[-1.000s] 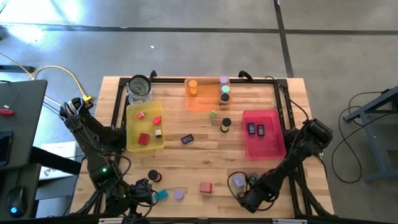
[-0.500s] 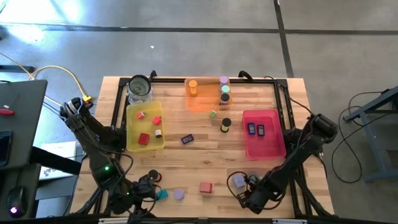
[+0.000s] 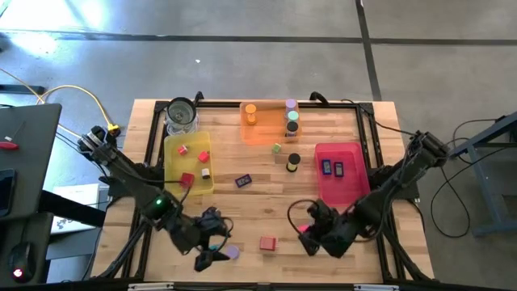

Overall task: Pick & Place Office items
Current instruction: Put the red charger in the yellow bin

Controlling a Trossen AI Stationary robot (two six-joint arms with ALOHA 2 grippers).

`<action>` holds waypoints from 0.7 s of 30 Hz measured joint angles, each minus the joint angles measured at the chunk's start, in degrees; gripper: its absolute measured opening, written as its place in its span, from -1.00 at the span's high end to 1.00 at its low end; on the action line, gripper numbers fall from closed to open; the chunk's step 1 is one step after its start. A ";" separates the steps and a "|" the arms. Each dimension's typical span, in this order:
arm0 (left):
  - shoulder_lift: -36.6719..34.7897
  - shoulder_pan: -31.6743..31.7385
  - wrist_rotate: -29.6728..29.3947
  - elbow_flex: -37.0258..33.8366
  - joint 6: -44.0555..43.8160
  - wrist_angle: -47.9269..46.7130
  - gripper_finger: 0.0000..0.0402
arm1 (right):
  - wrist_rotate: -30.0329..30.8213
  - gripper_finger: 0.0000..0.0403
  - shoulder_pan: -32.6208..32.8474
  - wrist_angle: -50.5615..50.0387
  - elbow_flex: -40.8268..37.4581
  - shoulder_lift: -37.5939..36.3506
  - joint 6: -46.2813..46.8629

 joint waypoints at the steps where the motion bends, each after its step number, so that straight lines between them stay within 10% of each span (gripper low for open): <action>1: -0.03 0.93 0.00 0.00 1.09 0.87 -0.67 | 0.33 0.33 -0.81 -0.06 0.30 -0.54 -2.03; 21: -0.05 16.23 -0.09 0.00 17.88 19.58 -0.67 | -15.61 0.33 -20.32 18.70 0.63 -8.20 -50.14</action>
